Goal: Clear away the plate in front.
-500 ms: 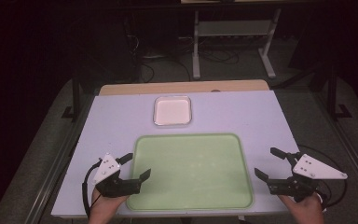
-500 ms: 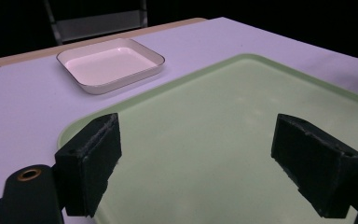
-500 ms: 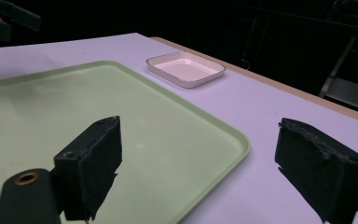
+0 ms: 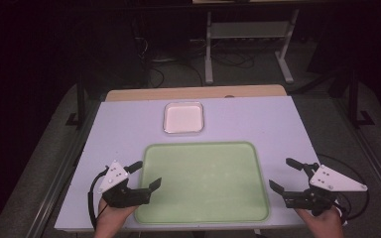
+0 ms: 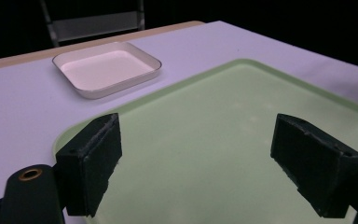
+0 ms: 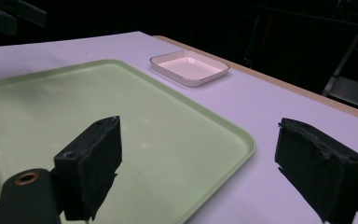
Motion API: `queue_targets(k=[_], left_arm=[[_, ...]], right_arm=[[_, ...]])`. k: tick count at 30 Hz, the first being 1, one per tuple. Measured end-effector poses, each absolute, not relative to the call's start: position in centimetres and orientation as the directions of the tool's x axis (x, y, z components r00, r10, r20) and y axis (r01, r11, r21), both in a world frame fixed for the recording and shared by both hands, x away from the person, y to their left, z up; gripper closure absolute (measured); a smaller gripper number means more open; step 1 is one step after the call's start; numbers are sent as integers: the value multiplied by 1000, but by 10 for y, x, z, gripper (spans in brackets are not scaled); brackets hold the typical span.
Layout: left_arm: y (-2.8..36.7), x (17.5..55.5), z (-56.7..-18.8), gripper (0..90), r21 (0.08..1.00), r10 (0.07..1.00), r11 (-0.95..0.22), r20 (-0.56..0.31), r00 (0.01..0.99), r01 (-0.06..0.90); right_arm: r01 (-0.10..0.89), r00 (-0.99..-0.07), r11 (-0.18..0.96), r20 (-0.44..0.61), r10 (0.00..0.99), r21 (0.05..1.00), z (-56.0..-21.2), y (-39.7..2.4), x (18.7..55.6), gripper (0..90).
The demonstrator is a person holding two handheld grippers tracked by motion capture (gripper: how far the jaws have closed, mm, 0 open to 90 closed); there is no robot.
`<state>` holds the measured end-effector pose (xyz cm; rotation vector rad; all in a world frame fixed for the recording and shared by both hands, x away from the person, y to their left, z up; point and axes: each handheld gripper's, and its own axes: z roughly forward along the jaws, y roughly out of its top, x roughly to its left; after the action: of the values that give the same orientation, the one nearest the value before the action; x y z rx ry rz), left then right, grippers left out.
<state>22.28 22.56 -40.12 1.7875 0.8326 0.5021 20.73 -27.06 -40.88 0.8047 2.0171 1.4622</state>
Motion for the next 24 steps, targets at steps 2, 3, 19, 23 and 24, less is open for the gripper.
queue_targets(k=[2,3,19,23,24], left_arm=[[224,223,-398,156,936,739,-207,-42,672,286],[224,224,-396,157,935,739,-214,-34,673,282],[219,259,-388,156,924,743,-238,-24,669,298],[215,271,-386,155,920,745,-245,-23,667,305],[213,273,-385,155,919,745,-247,-22,667,306]], right_arm=[[159,-685,237,-65,725,959,-408,-271,206,138],[158,-684,232,-63,727,960,-407,-271,206,138],[157,-681,222,-58,730,962,-407,-272,205,138],[157,-682,224,-58,729,962,-407,-272,205,138],[158,-682,223,-57,729,962,-407,-271,205,138]])
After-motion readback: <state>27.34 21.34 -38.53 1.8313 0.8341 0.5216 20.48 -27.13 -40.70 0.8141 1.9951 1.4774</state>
